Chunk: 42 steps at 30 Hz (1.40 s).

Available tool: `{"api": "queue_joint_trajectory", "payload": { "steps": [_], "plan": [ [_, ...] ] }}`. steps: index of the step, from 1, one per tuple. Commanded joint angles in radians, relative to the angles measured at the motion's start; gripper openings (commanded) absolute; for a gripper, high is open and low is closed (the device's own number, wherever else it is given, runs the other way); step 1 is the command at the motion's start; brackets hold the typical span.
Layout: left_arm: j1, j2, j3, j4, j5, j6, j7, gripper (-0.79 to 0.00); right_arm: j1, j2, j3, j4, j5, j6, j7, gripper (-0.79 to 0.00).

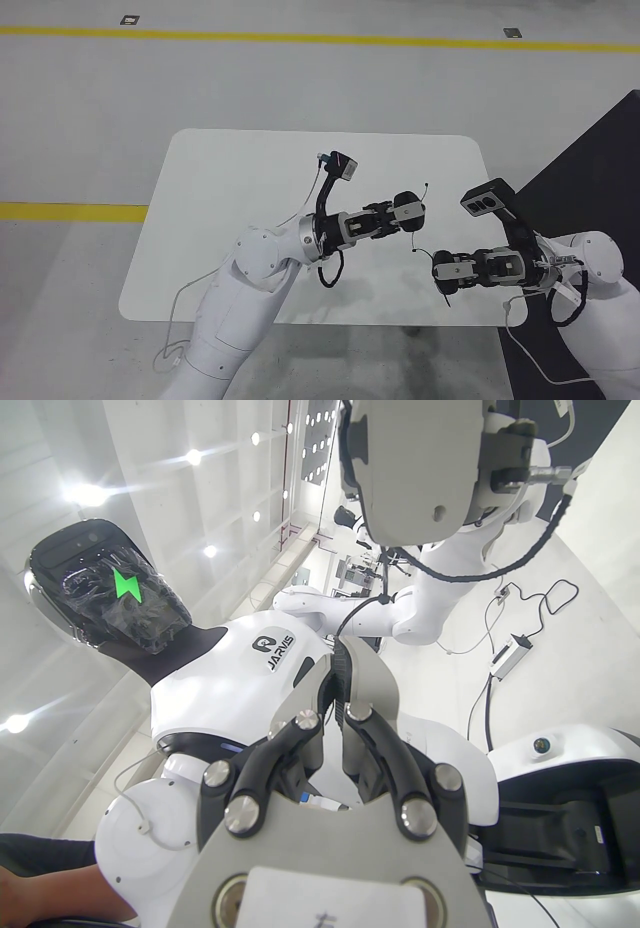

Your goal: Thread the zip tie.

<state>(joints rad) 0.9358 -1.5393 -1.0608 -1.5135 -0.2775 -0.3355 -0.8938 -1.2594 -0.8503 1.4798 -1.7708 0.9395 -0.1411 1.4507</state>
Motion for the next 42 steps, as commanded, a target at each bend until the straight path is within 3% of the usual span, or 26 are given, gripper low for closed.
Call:
{"api": "queue_joint_trajectory", "payload": {
  "steps": [1, 14, 24, 42],
  "plan": [
    [0.002, 0.002, 0.0, -0.006, 0.003, 0.004, 0.004, -0.785, -0.001, 0.0, 0.0, -0.001, -0.002, 0.001, -0.007, -0.785],
    [0.014, 0.014, 0.003, -0.04, -0.008, 0.041, 0.02, -0.785, -0.012, -0.002, 0.016, -0.03, -0.104, -0.006, -0.068, -0.785],
    [0.033, 0.027, -0.001, -0.076, 0.092, 0.106, 0.091, -0.785, -0.026, -0.001, 0.024, -0.05, -0.209, -0.042, -0.079, -0.785],
    [0.052, 0.046, -0.008, -0.101, 0.126, 0.148, 0.122, -0.785, -0.034, 0.0, 0.057, -0.067, -0.285, -0.092, -0.117, -0.785]
  ]
}}
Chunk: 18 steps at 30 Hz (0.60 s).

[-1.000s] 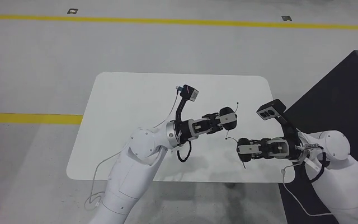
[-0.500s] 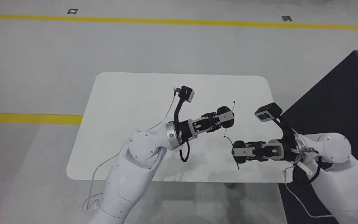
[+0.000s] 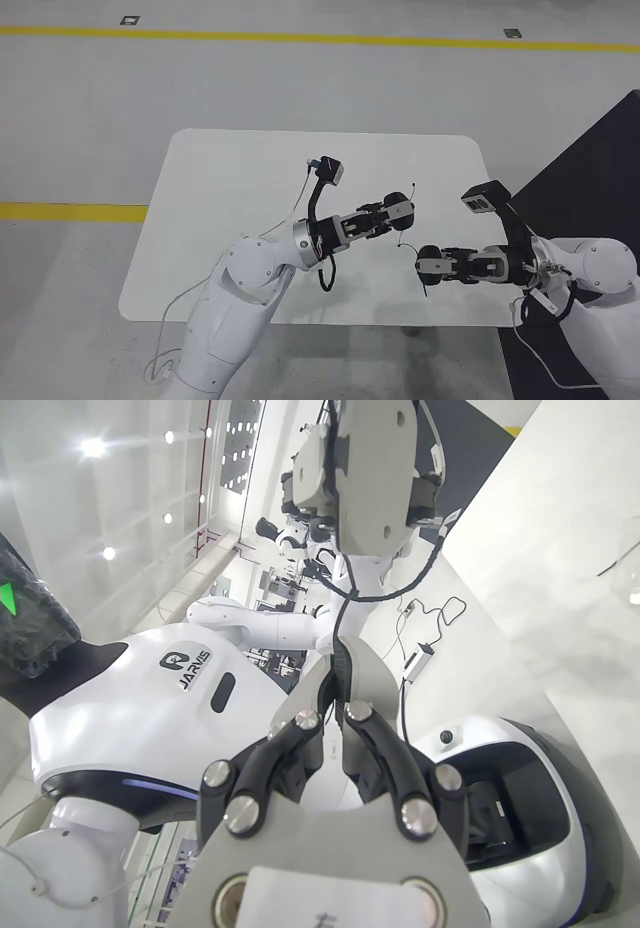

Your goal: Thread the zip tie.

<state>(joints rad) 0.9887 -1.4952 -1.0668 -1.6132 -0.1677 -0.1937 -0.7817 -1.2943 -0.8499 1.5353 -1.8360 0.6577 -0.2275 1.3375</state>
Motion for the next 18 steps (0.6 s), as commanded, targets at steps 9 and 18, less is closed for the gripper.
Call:
{"api": "queue_joint_trajectory", "payload": {
  "steps": [9, 18],
  "plan": [
    [0.001, 0.018, -0.012, -0.039, 0.106, 0.068, -0.014, -0.785, -0.003, -0.001, 0.003, -0.007, -0.014, -0.011, -0.028, -0.785],
    [0.028, 0.036, -0.038, -0.101, 0.173, 0.133, -0.013, -0.785, -0.003, -0.001, 0.003, -0.007, -0.014, -0.011, -0.028, -0.785]
  ]
}}
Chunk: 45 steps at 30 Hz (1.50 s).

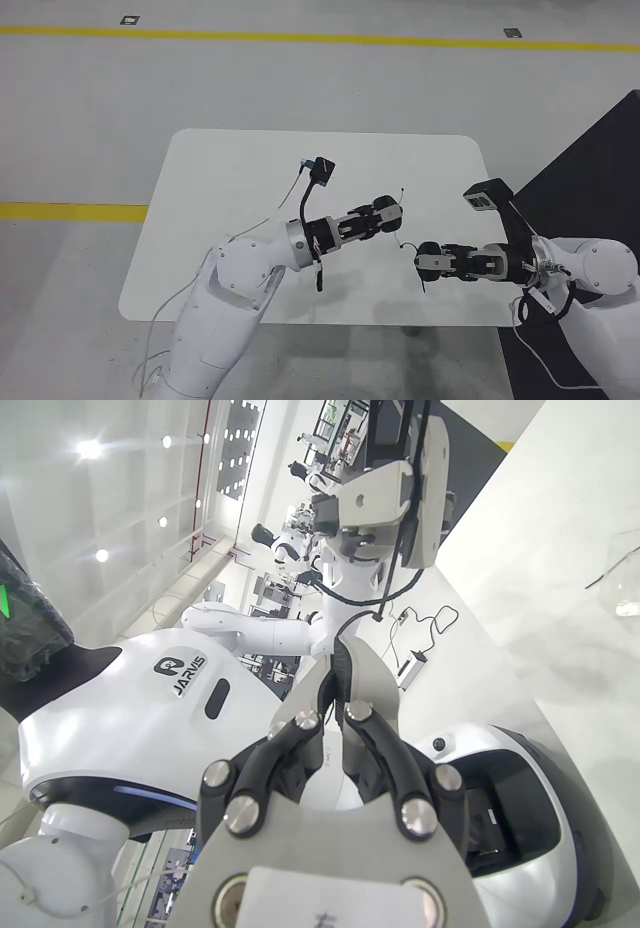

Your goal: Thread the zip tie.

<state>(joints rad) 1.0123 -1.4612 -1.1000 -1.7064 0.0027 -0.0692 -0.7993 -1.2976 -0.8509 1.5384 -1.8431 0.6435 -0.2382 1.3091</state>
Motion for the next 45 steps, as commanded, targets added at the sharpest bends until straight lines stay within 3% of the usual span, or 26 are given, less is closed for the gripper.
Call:
{"api": "queue_joint_trajectory", "payload": {
  "steps": [1, 6, 20, 36, 45],
  "plan": [
    [0.008, 0.004, -0.008, -0.014, 0.008, 0.016, 0.005, -0.785, 0.0, 0.0, 0.0, 0.0, 0.0, 0.0, 0.0, -0.785],
    [0.02, 0.012, -0.014, -0.04, 0.02, 0.058, -0.019, -0.785, 0.0, 0.0, 0.0, 0.0, 0.0, 0.0, 0.0, -0.785],
    [0.02, 0.012, -0.014, -0.04, 0.02, 0.058, -0.019, -0.785, 0.0, 0.0, 0.0, 0.0, 0.0, 0.0, 0.0, -0.785],
    [0.112, 0.019, 0.001, -0.151, -0.037, 0.214, 0.111, -0.785, -0.032, 0.001, 0.02, -0.047, -0.114, -0.036, -0.064, -0.785],
    [0.15, 0.029, 0.024, -0.192, 0.058, 0.284, 0.178, -0.785, -0.041, 0.003, 0.016, -0.058, -0.144, -0.044, -0.054, -0.785]
  ]
}}
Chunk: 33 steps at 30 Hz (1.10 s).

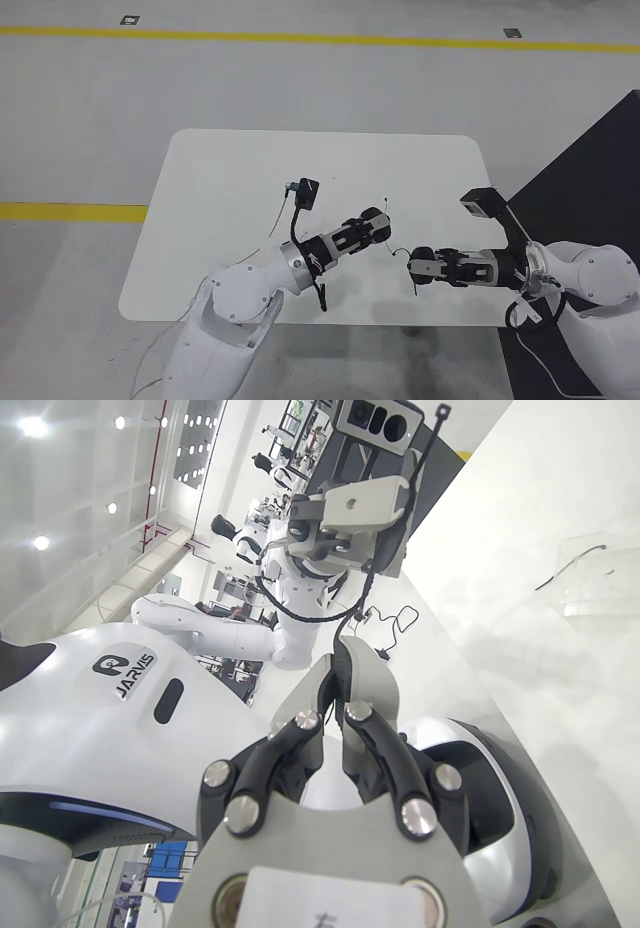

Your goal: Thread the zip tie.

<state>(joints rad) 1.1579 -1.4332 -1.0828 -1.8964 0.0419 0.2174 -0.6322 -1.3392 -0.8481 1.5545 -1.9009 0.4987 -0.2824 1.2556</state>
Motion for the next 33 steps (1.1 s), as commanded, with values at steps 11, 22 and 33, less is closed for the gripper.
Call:
{"api": "queue_joint_trajectory", "payload": {
  "steps": [11, 22, 33],
  "plan": [
    [0.036, 0.005, 0.046, -0.031, -0.02, 0.026, -0.005, -0.785, 0.0, 0.0, 0.0, 0.0, 0.001, 0.0, 0.0, -0.785],
    [0.019, 0.007, 0.002, -0.031, -0.071, -0.042, 0.075, -0.785, 0.0, 0.0, 0.0, 0.0, 0.001, 0.0, 0.0, -0.785],
    [-0.004, 0.006, -0.048, 0.026, -0.209, -0.199, 0.081, -0.785, 0.0, 0.0, 0.0, 0.0, 0.001, 0.0, 0.0, -0.785]
  ]
}}
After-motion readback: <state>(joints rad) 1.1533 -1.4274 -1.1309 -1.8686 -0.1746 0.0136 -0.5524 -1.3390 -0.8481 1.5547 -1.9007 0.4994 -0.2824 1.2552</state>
